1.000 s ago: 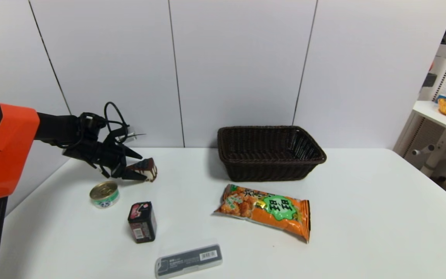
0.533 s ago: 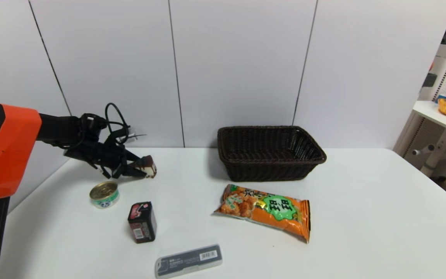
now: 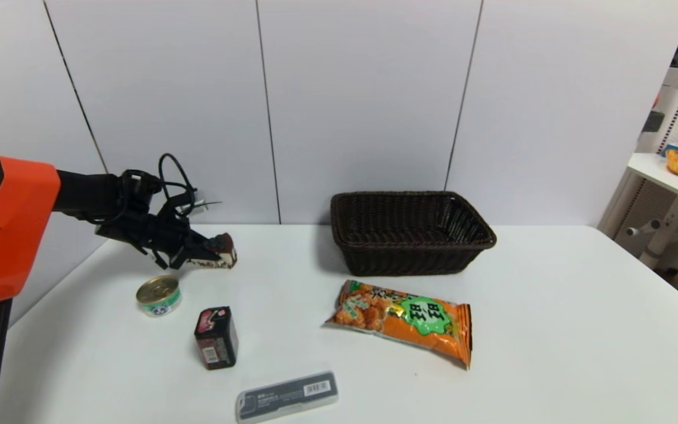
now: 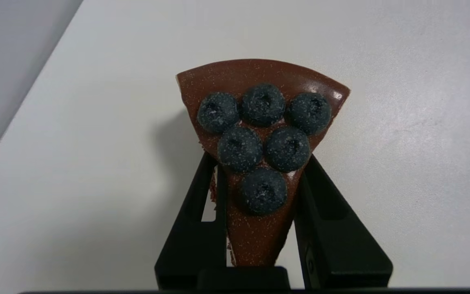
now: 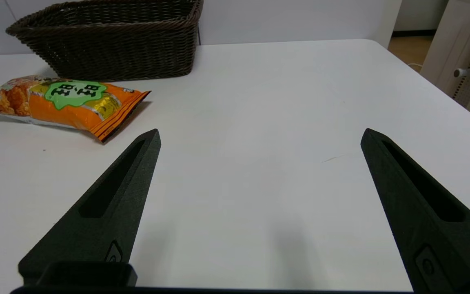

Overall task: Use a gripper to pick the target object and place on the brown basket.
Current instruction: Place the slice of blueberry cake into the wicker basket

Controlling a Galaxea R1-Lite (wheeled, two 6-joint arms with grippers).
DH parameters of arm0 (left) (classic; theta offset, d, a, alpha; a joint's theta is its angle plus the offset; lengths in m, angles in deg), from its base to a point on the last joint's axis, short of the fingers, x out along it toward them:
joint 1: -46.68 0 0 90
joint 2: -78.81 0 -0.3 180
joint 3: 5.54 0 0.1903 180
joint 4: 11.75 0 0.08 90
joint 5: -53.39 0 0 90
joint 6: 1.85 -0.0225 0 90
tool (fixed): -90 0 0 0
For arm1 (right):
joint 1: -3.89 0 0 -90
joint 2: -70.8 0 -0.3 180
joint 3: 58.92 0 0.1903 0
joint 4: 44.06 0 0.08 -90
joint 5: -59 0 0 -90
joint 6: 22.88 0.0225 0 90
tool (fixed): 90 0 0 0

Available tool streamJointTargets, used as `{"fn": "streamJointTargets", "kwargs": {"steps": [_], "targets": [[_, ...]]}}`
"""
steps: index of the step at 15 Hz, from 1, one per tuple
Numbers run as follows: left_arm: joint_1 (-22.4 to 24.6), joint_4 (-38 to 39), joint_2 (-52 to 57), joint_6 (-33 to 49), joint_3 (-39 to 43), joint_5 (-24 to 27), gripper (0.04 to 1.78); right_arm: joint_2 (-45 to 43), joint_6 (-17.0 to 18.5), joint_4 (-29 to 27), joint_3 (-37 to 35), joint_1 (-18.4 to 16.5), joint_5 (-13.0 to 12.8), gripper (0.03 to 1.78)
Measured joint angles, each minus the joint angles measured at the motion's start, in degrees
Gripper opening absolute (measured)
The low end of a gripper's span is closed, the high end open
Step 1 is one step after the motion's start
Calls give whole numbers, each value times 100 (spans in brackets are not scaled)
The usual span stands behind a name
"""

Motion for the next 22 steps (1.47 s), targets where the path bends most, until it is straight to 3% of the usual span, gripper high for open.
{"fn": "streamJointTargets", "kwargs": {"steps": [5, 13, 22], "targets": [[-228, -29, 700, 168, 4, 132, 49, 0, -5, 2, 0, 0, 2, 169], [-1883, 351, 1604, 1390, -540, -74, 49, 0, 0, 2, 0, 0, 0, 169], [-3402, 3655, 741, 3463, -730, -1101, 49, 0, -2, 2, 0, 0, 2, 169]]}}
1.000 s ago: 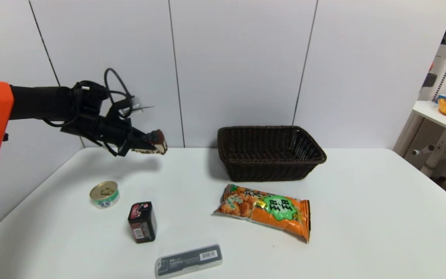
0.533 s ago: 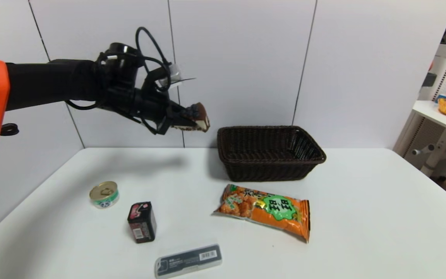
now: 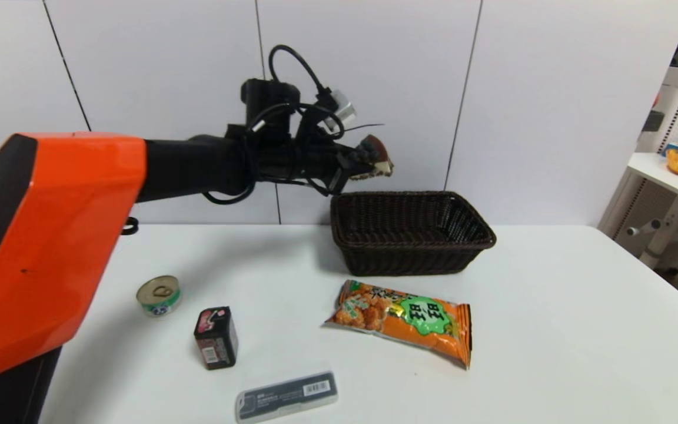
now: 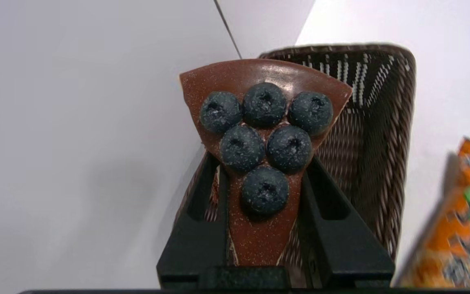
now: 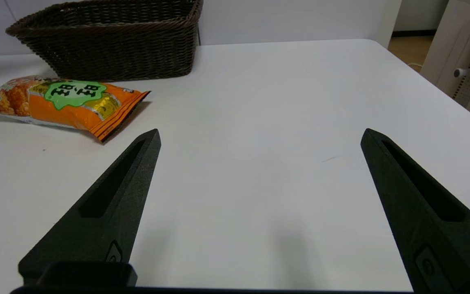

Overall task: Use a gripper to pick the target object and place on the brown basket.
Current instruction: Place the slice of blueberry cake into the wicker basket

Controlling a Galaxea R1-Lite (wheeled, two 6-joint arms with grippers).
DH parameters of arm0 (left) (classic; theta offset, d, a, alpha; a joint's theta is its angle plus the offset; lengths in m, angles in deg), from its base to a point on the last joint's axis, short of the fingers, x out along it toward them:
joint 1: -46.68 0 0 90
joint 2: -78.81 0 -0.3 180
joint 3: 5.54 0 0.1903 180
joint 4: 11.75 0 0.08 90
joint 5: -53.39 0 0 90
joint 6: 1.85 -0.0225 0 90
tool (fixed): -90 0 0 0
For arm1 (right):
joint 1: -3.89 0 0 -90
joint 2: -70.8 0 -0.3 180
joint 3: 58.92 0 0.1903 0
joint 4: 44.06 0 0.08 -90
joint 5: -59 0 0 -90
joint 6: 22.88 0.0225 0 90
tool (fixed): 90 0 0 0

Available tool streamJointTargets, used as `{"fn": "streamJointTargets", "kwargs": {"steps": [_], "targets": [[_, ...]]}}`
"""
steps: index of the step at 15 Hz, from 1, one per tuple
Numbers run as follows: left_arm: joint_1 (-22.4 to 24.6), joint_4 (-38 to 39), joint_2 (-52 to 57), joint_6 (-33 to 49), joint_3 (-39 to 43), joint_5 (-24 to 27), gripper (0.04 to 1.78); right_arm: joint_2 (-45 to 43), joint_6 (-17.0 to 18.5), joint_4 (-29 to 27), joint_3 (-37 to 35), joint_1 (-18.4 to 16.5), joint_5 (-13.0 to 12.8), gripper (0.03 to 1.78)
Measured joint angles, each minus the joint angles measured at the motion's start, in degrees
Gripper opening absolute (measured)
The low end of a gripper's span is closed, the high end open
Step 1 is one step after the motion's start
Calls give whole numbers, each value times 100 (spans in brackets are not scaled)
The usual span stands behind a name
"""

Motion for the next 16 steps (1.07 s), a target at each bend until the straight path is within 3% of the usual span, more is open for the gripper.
{"fn": "streamJointTargets", "kwargs": {"steps": [4, 11, 16], "targets": [[-364, 525, -488, 269, -22, -239, 49, 0, -2, 0, -2, 2, -2, 169], [-516, 678, -933, 294, -49, -247, 49, 0, 2, 0, -2, 0, 0, 169], [-518, 796, -998, 274, -55, -252, 106, 0, 0, 0, 0, 0, 0, 169]]}}
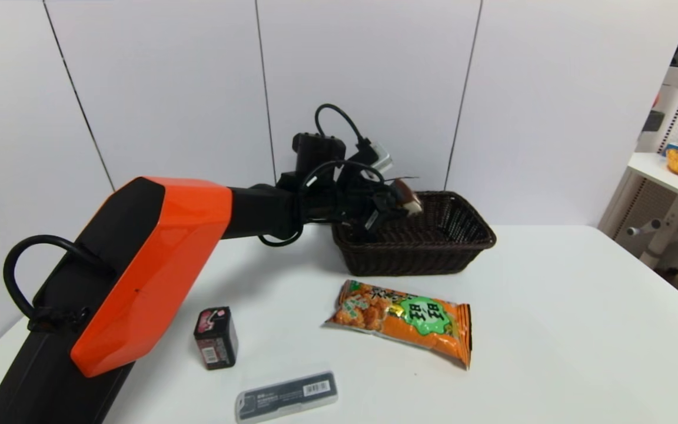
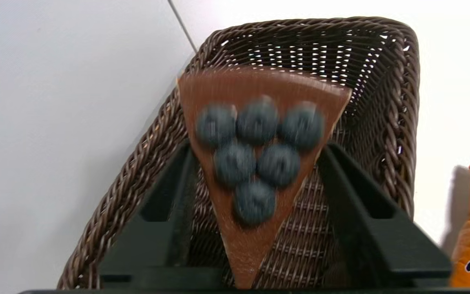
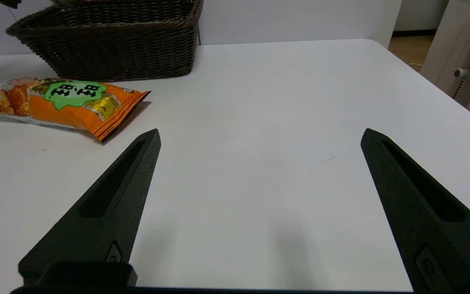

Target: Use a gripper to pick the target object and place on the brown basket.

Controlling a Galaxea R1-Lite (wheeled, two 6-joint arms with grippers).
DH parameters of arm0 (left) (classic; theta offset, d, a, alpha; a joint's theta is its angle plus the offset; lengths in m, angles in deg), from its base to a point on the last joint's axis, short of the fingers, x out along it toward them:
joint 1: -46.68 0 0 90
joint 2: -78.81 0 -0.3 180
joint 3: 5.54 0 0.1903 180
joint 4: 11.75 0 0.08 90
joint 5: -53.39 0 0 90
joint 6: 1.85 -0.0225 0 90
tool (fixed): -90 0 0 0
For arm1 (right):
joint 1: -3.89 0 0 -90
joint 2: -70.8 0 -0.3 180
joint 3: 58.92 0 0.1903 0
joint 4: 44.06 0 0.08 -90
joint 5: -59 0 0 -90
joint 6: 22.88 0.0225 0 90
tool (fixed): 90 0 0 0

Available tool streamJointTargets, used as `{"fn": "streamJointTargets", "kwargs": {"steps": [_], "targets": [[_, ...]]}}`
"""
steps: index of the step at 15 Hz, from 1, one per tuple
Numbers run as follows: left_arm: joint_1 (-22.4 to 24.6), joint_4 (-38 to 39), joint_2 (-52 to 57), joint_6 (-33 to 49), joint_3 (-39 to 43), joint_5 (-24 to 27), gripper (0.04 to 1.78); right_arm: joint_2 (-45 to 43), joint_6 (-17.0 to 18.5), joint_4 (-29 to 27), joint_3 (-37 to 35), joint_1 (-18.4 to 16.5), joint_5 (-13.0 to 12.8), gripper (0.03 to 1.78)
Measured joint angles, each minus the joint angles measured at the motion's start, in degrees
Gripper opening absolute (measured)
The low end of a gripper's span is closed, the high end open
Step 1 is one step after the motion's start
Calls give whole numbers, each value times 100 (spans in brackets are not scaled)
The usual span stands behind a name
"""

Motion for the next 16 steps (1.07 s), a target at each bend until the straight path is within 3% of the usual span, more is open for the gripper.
{"fn": "streamJointTargets", "kwargs": {"steps": [5, 11, 16], "targets": [[0, 5, -7, 9, 0, -1, 137, 0, 4, 0, 0, 0, -2, 169], [0, -24, 155, 1, 9, -50, 154, 0, 0, 0, 0, 0, -2, 169], [124, -234, 1122, 37, 57, -926, 162, 0, 0, 0, 0, 0, -2, 169]]}}
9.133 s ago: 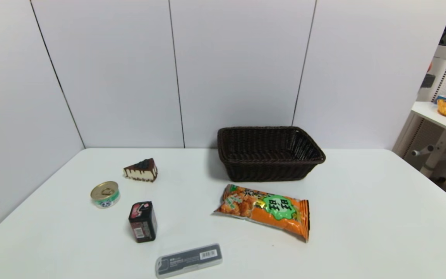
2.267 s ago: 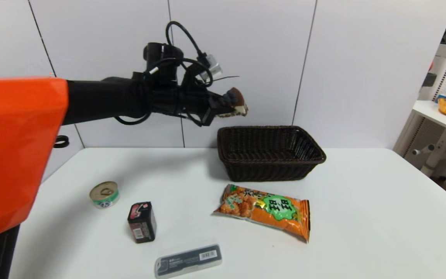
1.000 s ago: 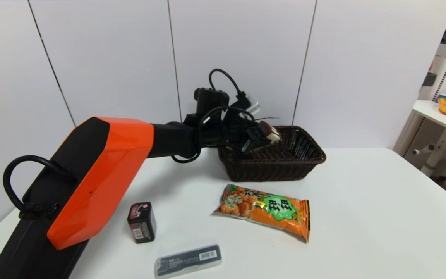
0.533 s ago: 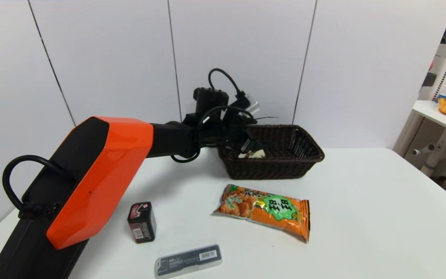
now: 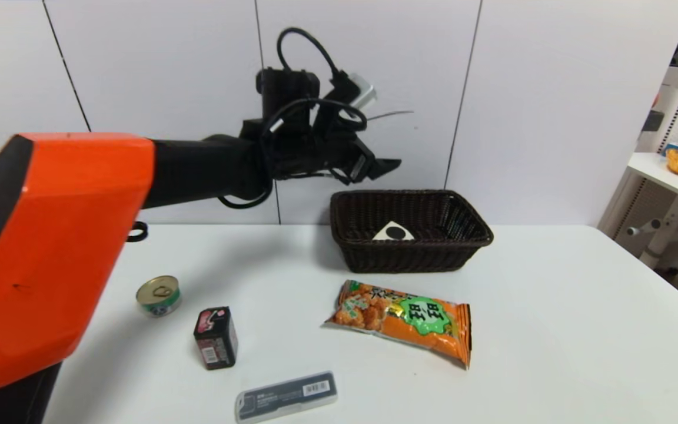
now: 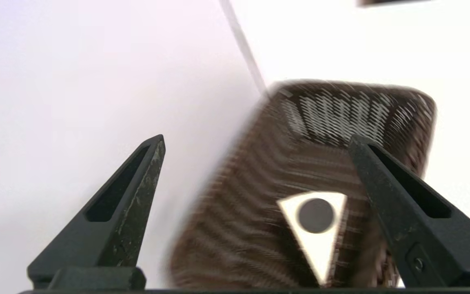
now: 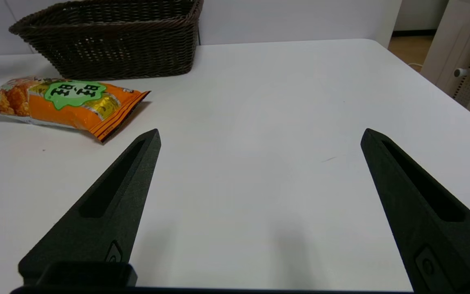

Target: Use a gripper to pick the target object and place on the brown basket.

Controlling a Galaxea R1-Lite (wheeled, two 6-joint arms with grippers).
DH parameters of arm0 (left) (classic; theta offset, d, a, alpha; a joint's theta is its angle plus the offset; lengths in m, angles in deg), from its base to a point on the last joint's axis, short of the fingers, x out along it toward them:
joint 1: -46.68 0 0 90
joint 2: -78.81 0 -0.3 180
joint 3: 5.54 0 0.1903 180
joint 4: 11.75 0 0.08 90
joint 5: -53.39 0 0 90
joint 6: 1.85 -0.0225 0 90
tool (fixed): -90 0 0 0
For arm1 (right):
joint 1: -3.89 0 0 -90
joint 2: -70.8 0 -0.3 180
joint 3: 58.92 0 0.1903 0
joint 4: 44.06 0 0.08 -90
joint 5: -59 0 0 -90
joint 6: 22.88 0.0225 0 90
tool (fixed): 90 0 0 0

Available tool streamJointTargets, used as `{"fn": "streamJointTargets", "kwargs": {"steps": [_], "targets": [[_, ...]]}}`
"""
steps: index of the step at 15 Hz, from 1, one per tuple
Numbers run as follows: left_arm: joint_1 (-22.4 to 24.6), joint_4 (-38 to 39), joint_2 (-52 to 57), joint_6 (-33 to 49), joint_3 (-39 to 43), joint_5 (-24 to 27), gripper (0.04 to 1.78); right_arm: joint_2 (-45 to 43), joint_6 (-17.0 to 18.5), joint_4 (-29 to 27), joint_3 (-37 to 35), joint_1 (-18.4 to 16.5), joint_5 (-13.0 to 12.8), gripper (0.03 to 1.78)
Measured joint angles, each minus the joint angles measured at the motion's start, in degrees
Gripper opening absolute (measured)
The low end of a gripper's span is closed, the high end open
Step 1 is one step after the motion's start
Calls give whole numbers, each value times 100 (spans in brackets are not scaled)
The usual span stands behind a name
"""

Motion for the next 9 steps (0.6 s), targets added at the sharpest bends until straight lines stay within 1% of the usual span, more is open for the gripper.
{"fn": "streamJointTargets", "kwargs": {"steps": [2, 5, 7, 9], "targets": [[200, -199, 541, 11, 28, -397, 164, 0, 0, 0, 0, 2, 0, 169], [696, -560, 1488, 28, 315, -933, 166, 0, 2, -2, 0, 0, 0, 169], [1130, -850, 2225, 107, 734, -1279, 167, 0, 2, -2, 0, 0, 2, 169], [1659, -1031, 3042, 188, 1431, -1556, 167, 0, 0, 0, 0, -2, 0, 169]]}}
